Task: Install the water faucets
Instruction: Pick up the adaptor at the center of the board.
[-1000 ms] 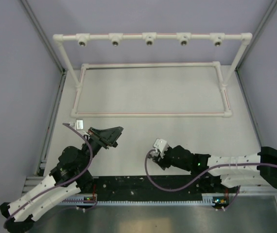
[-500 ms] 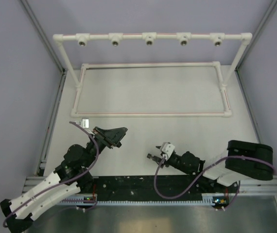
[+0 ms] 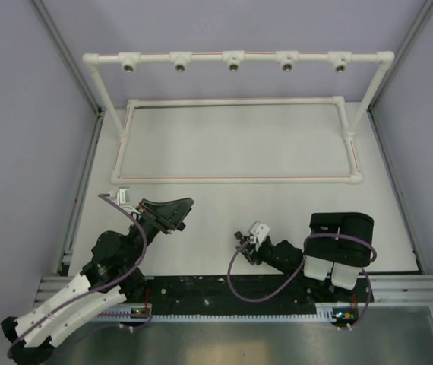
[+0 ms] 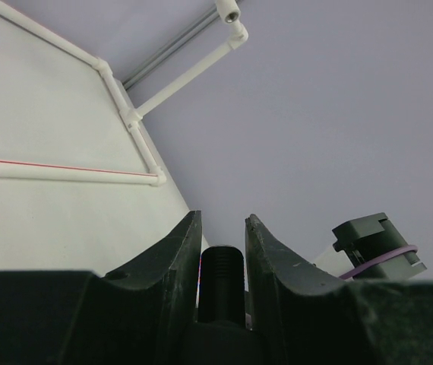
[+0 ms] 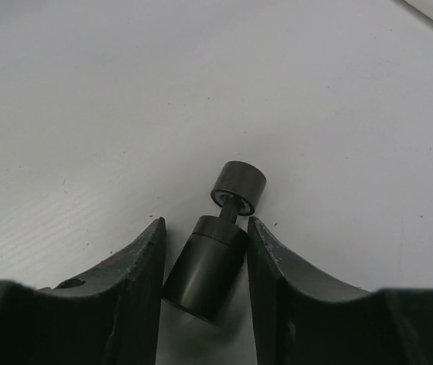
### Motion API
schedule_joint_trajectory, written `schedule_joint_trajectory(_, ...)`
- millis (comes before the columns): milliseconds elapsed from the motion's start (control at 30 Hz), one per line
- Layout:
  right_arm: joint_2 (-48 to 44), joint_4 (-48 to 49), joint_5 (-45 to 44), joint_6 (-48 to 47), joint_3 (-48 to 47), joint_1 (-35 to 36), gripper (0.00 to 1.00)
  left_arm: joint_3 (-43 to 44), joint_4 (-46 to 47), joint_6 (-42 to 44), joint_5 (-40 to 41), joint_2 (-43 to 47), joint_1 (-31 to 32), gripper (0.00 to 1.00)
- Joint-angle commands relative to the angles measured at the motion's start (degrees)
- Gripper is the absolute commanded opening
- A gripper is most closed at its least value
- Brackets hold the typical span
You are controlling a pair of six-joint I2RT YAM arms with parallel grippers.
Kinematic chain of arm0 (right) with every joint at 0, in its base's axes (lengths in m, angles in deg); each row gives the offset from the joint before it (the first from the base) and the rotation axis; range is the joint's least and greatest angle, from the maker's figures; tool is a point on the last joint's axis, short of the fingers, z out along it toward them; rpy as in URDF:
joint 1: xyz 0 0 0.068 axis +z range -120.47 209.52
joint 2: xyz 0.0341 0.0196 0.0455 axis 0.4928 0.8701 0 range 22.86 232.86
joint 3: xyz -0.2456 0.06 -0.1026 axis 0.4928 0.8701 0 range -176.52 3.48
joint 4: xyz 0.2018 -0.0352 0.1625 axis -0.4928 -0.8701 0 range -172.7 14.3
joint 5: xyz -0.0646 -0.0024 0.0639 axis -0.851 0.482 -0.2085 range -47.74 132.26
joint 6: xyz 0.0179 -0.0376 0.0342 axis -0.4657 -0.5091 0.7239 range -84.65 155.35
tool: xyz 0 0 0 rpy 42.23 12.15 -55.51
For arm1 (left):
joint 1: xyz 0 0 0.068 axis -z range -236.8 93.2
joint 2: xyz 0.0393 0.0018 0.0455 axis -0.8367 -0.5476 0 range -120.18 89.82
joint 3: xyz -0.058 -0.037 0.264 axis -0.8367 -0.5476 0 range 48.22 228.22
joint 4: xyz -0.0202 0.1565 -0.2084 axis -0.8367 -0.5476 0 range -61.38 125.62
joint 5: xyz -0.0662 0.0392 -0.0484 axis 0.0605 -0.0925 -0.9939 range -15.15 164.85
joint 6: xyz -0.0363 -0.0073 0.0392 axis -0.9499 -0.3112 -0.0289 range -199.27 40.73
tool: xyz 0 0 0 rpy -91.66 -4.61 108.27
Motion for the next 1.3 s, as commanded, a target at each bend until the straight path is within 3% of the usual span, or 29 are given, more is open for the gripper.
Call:
schedule_joint_trajectory(0, 5.43, 17.1, -0.67, 6.89, 3.42, 0.41, 0.31, 1.95, -0.83, 1.98, 1.52, 2.18, -0.33, 0.0)
schedule_joint_trajectory(133, 10.79, 17.01, -2.34, 8.48, -0.96, 1.81, 0.0, 2.21, -1.97, 1.89, 2.57, 2.97, -0.33, 0.0)
schedule_joint_trajectory(467, 21.6, 17.01, 9.6, -5.22, -17.48, 2.96, 0.0, 8.1, -10.76, 4.62, 6.0, 5.34, -0.33, 0.0)
schedule_joint_trajectory(633, 25.48, 17.1, 14.78, -6.02, -23.55, 0.24, 0.0, 8.72, -13.4, 4.01, 6.18, 7.19, -0.33, 0.0)
schedule_joint_trajectory(700, 26.1, 17.1, 15.58, -6.02, -24.26, -0.03, 0.29, 8.81, -13.75, 3.65, 5.66, 7.19, -0.33, 0.0)
schedule_joint_trajectory(800, 26.54, 17.1, 15.76, -6.89, -24.61, -0.03, 0.39, 8.81, -13.84, 3.39, 5.48, 7.1, -0.33, 0.0)
schedule_joint_trajectory(933, 27.5, 17.1, 15.85, -7.42, -24.79, -0.03, 0.46, 8.54, -13.14, 3.3, 5.65, 7.11, -0.33, 0.0)
schedule_joint_trajectory(1267, 29.7, 17.1, 19.18, -7.34, -26.9, -0.82, 0.47, 8.72, -11.91, 3.74, 5.83, 5.7, -0.33, 0.0)
